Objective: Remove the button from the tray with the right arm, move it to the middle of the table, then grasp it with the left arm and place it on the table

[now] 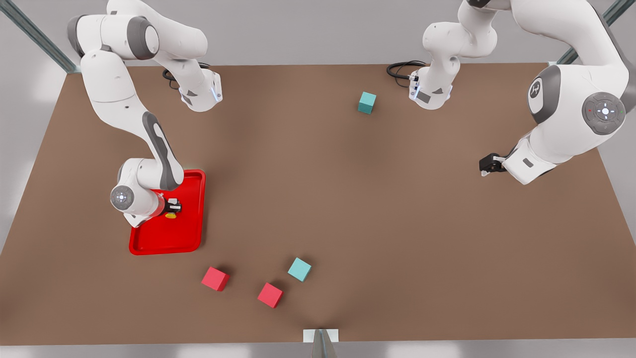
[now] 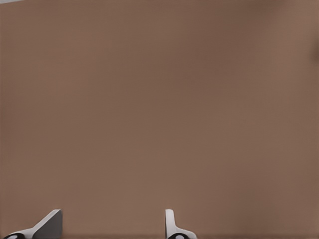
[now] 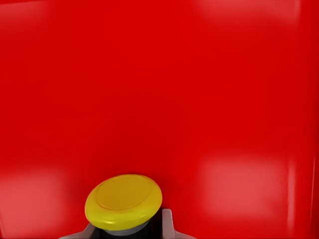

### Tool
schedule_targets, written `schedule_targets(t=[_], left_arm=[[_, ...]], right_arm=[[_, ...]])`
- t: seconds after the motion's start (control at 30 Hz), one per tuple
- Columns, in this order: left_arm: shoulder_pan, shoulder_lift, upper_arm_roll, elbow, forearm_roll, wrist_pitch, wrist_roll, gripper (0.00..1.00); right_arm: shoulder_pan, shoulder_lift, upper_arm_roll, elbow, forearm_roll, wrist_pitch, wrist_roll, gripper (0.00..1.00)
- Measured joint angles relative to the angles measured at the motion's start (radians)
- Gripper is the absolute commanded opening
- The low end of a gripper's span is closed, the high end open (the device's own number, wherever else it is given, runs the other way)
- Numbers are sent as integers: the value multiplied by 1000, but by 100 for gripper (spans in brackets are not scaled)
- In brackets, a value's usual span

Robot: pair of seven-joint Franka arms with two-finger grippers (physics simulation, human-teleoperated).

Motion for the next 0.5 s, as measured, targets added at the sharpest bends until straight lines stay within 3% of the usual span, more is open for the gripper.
schedule_targets(t=[0.5], left_arm=[[0,0,0,1,0,0,0,100]], right_arm=[[3,-8,5,5,5,-9,-13,43]])
